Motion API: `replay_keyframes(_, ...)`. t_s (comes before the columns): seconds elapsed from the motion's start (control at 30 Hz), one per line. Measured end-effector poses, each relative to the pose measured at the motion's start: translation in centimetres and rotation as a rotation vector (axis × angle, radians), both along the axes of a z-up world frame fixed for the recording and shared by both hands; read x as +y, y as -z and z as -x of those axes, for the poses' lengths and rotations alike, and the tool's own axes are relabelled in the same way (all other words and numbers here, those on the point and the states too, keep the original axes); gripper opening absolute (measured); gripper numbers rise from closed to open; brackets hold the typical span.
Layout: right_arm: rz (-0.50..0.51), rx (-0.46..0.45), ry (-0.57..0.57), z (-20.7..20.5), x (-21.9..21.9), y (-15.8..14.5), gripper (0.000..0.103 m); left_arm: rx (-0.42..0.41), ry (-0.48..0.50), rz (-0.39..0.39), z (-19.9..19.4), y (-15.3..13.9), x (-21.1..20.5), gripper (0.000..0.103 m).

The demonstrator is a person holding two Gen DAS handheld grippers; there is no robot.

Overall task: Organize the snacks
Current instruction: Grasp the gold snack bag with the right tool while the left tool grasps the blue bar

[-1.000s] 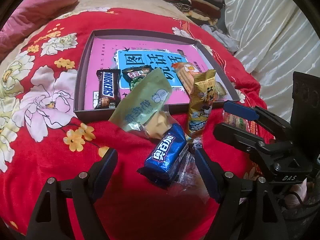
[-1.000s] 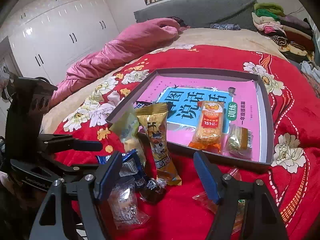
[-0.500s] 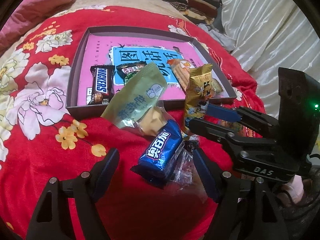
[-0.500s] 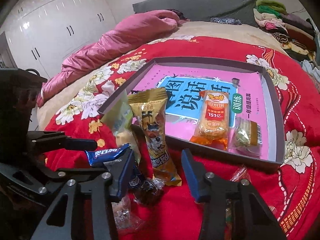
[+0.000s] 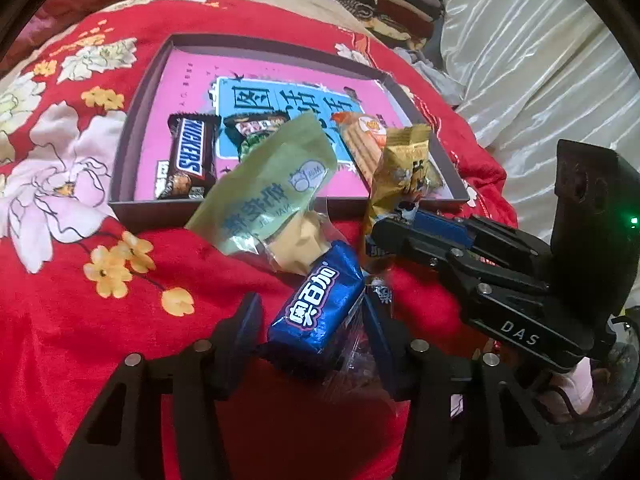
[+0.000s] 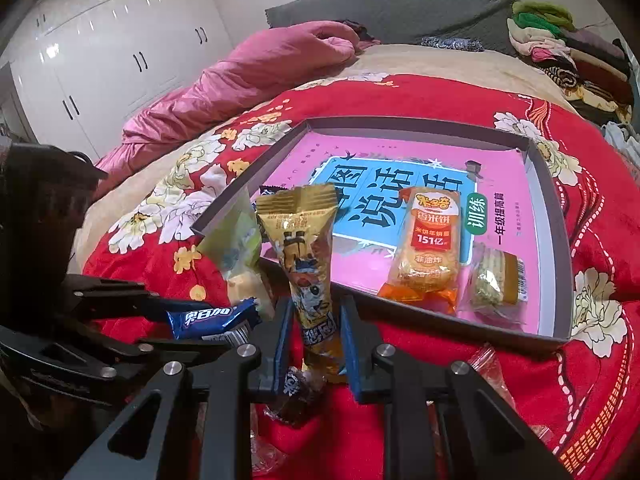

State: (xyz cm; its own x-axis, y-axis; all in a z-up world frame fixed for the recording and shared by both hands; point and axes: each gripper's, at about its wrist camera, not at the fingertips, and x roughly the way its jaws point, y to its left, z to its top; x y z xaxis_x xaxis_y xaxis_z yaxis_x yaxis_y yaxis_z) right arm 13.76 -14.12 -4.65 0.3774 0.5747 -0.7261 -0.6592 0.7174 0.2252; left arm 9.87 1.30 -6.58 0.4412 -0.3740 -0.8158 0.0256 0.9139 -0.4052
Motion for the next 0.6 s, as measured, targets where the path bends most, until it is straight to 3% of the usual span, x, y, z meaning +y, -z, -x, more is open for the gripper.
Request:
replay_keyframes(0.27, 0.011, 0.011, -0.022, -0.1, 0.7, 0.3, 0.022, 0.014, 0.010, 0.031, -0.6, 0.8, -0.6, 0.048)
replay_keyframes(0.37, 0.029, 0.012, -0.025, -0.2, 1.0, 0.7, 0.022, 0.027, 0.000, 0.069, -0.9, 1.0, -0.2, 0.041)
replay_keyframes(0.43, 0.031, 0.014, -0.032, -0.2, 1.2, 0.8, 0.021, 0.028, -0.002, 0.096, -0.9, 1.1, -0.1, 0.031)
replay_keyframes(0.6, -0.008, 0.006, -0.046, 0.1, 0.9, 0.0, 0.016, 0.007, 0.005, 0.081, -0.5, 0.4, -0.5, 0.024)
